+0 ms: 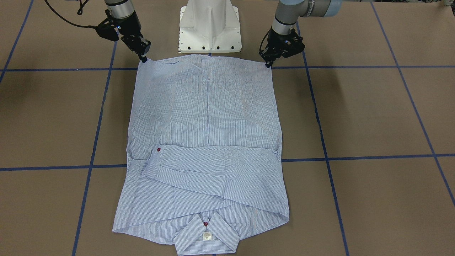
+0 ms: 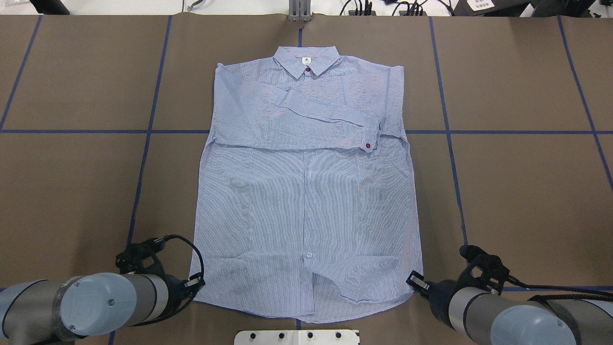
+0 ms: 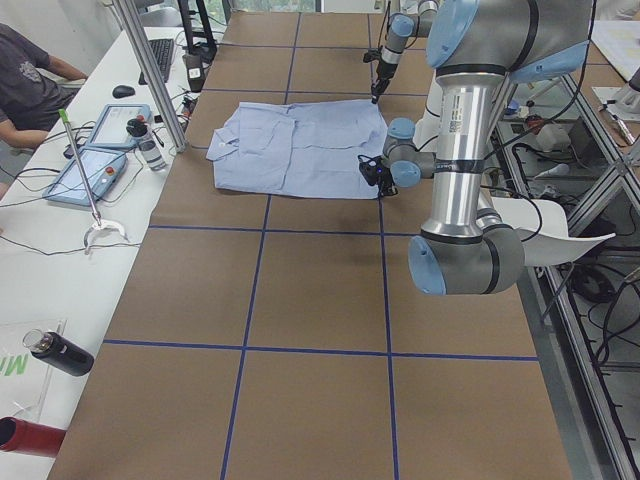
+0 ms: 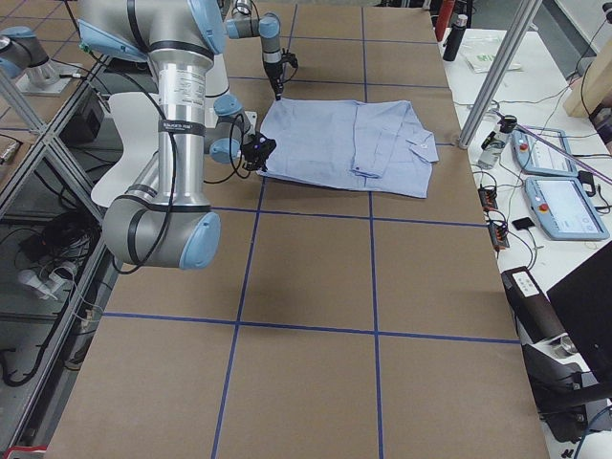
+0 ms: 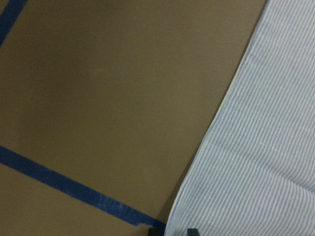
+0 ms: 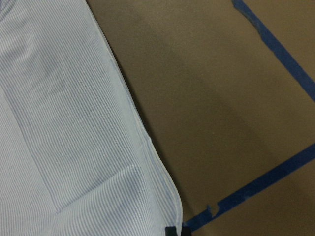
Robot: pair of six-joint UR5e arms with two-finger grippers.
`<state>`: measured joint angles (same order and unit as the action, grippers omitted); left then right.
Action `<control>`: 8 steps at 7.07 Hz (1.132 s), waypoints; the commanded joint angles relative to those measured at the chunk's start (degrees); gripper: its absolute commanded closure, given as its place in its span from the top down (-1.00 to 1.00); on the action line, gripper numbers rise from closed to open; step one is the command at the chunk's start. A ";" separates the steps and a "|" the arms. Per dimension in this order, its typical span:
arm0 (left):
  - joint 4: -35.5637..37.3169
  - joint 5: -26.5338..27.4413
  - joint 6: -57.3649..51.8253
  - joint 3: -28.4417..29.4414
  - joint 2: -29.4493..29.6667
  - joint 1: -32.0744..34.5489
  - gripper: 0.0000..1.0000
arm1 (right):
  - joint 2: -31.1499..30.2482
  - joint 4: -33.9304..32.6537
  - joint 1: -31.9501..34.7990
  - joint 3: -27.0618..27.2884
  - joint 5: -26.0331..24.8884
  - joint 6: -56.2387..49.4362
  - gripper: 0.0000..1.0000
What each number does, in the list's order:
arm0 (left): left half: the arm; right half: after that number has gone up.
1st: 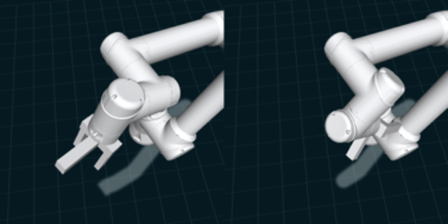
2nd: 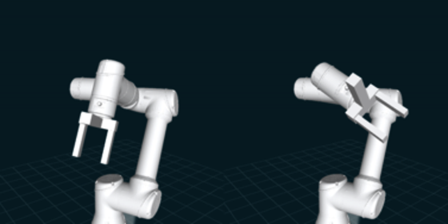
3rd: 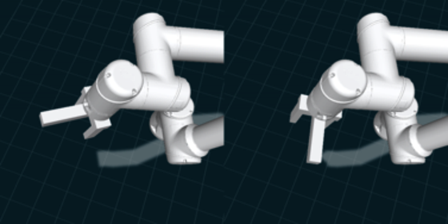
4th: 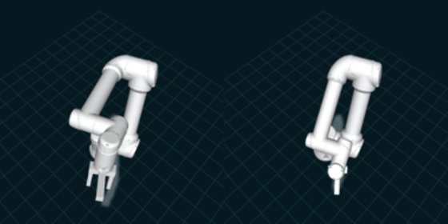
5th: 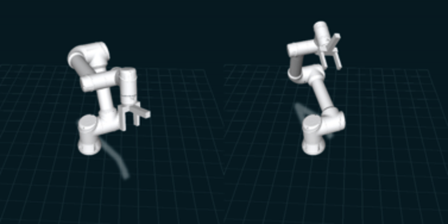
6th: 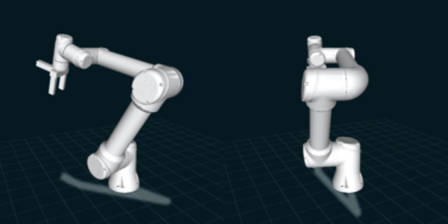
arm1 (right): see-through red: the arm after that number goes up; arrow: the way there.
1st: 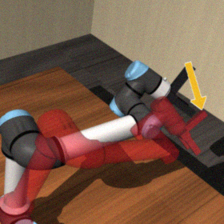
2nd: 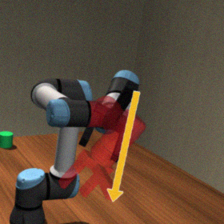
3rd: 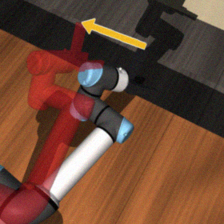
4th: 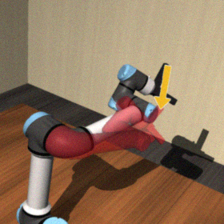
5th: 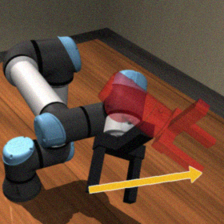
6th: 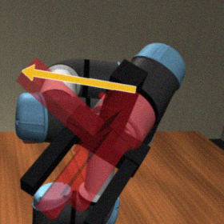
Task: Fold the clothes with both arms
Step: 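Move both grippers to the hem corners nearest the robot and grasp them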
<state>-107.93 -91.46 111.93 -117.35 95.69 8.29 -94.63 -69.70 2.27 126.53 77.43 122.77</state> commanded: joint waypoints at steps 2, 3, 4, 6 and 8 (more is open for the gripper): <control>0.09 -0.74 -0.66 -7.60 -2.25 0.50 -1.00 | -1.42 -0.18 0.01 3.36 0.09 0.01 -1.00; 0.17 -1.00 -0.22 -11.99 -3.66 0.50 -1.00 | -3.09 -0.18 0.01 5.20 0.17 0.01 -1.00; 0.35 -3.26 0.22 -15.07 -4.28 0.50 -1.00 | -5.71 -0.18 0.01 8.61 1.39 0.01 -1.00; 0.53 -5.22 0.66 -20.97 -5.34 0.94 -1.00 | -9.08 -0.09 0.10 13.21 2.64 0.01 -1.00; 0.53 -8.18 -0.30 -21.17 -3.60 5.55 -1.00 | -8.12 -0.09 5.87 14.62 2.99 -0.60 -1.00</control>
<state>-107.38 -97.36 112.29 -138.21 91.18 10.52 -103.12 -69.79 4.78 140.43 80.14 122.60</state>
